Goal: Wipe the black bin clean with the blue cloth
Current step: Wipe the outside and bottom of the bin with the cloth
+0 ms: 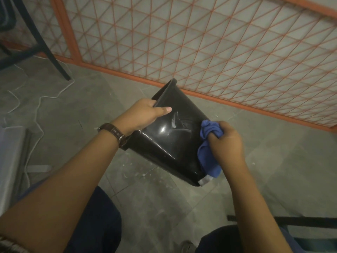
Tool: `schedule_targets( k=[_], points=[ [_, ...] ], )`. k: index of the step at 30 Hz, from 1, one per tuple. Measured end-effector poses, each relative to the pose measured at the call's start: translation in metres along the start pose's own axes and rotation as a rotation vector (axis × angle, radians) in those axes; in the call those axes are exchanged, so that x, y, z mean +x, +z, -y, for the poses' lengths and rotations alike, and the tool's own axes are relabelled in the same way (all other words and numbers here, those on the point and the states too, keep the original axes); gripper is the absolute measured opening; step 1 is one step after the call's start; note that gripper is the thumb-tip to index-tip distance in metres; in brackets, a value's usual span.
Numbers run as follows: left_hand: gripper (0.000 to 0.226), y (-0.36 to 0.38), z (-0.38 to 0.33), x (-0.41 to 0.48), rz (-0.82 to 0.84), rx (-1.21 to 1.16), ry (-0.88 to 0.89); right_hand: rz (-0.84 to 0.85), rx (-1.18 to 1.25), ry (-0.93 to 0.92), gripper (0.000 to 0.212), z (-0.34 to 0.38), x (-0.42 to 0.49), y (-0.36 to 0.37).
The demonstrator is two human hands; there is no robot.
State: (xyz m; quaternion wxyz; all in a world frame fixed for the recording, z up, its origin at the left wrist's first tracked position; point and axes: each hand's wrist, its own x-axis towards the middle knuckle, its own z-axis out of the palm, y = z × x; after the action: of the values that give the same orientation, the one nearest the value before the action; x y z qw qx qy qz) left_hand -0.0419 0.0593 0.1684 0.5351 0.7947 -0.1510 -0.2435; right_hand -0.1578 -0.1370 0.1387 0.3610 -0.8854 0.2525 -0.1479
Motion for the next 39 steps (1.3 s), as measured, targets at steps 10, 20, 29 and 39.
schedule_targets(
  k=[10, 20, 29, 39],
  points=[
    [0.027, 0.011, 0.005, 0.001, -0.003, -0.026, -0.038, 0.21, -0.059, -0.183, 0.038, 0.003, 0.001, -0.001],
    [0.033, 0.016, 0.005, -0.002, -0.019, 0.02, -0.005, 0.162, 0.001, -0.238, 0.047, 0.01, -0.005, 0.013],
    [0.024, 0.024, 0.008, -0.001, 0.069, 0.037, -0.012, -0.034, -0.049, -0.151, 0.033, 0.002, 0.001, 0.01],
    [0.037, 0.022, 0.011, 0.001, 0.055, 0.042, 0.006, 0.1, 0.027, -0.199, 0.039, 0.009, 0.001, 0.01]
  ],
)
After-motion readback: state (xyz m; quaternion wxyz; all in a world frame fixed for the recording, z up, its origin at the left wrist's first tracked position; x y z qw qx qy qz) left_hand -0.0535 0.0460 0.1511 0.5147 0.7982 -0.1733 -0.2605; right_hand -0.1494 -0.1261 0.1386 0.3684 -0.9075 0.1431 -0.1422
